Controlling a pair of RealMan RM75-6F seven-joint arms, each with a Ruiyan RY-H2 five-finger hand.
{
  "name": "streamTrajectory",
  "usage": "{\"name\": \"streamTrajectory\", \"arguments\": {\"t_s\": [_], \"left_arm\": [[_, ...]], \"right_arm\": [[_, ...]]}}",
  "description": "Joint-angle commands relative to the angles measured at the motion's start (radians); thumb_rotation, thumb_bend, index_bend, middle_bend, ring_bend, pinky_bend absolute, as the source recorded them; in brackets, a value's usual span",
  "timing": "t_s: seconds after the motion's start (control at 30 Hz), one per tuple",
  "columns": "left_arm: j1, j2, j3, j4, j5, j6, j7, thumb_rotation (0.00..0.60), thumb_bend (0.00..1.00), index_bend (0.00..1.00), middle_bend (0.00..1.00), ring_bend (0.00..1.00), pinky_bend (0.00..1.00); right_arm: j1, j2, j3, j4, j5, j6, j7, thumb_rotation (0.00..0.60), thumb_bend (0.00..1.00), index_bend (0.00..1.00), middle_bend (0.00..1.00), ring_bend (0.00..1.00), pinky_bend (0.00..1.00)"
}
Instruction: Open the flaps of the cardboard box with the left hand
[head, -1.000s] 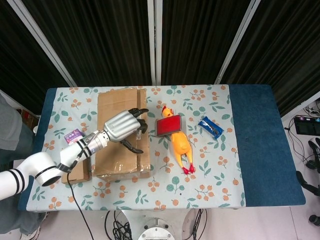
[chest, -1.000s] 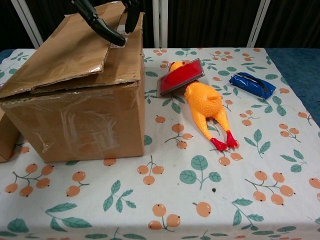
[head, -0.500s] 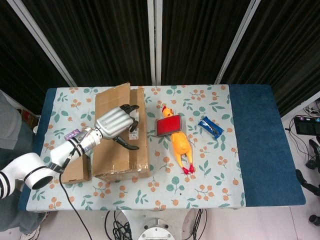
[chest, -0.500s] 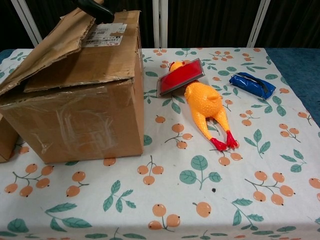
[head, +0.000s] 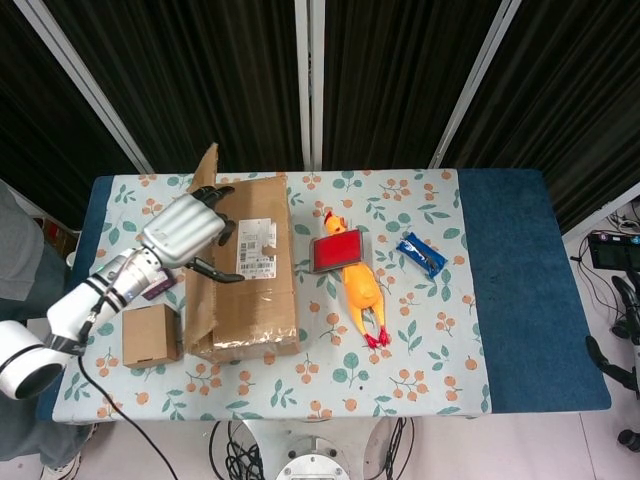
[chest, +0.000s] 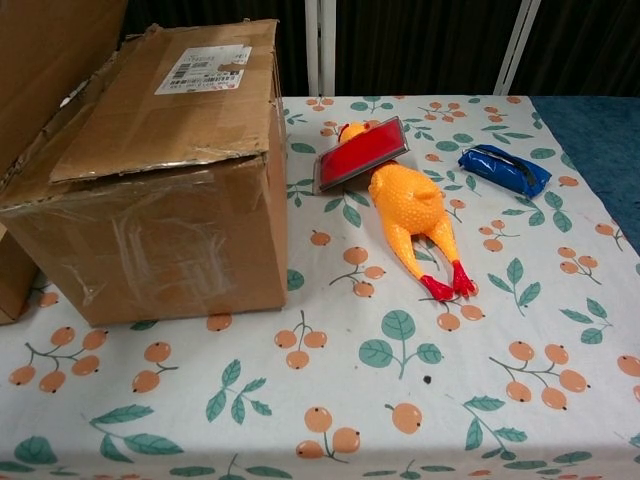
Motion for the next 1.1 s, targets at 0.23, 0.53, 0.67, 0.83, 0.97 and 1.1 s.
{"name": "streamTrajectory", "arguments": {"t_s": [0.23,0.53,0.67,0.83,0.97,1.1], "left_arm": [[0.199,0.117,0.034,-0.026,0.017,0.197,-0.083,0.111,0.04,0.55,0.53,0.10,0.18],[0.399,0.099,0.057,0.043,0.067,0.410,-0.357,0.086,0.03,0.51,0.45,0.10,0.18],[0.452,0.077,0.077,0.069,0.121,0.453,-0.441,0.111,0.03,0.35,0.36,0.13,0.18],[0.496,0.020,0.122,0.090,0.206,0.474,-0.475,0.143,0.04,0.30,0.33,0.13,0.19],[0.498,-0.042,0.137,0.138,0.252,0.472,-0.459,0.270,0.06,0.26,0.31,0.13,0.18],[0.479,-0.127,0.129,0.185,0.271,0.462,-0.448,0.380,0.06,0.14,0.25,0.13,0.18]], "right_arm": [[0.019,0.000,-0.003,-0.041,-0.032,-0.011,-0.049,0.600,0.22,0.00,0.00,0.00,0.00],[0.029,-0.003,-0.012,-0.081,-0.062,-0.014,-0.108,0.600,0.21,0.00,0.00,0.00,0.00],[0.042,0.004,-0.011,-0.112,-0.085,-0.020,-0.153,0.600,0.21,0.00,0.00,0.00,0.00],[0.064,0.033,0.007,-0.185,-0.118,-0.020,-0.221,0.600,0.21,0.00,0.00,0.00,0.00],[0.073,0.052,0.020,-0.229,-0.120,-0.020,-0.249,0.600,0.21,0.00,0.00,0.00,0.00],[0.071,0.071,0.036,-0.249,-0.106,0.001,-0.232,0.600,0.21,0.00,0.00,0.00,0.00]]}}
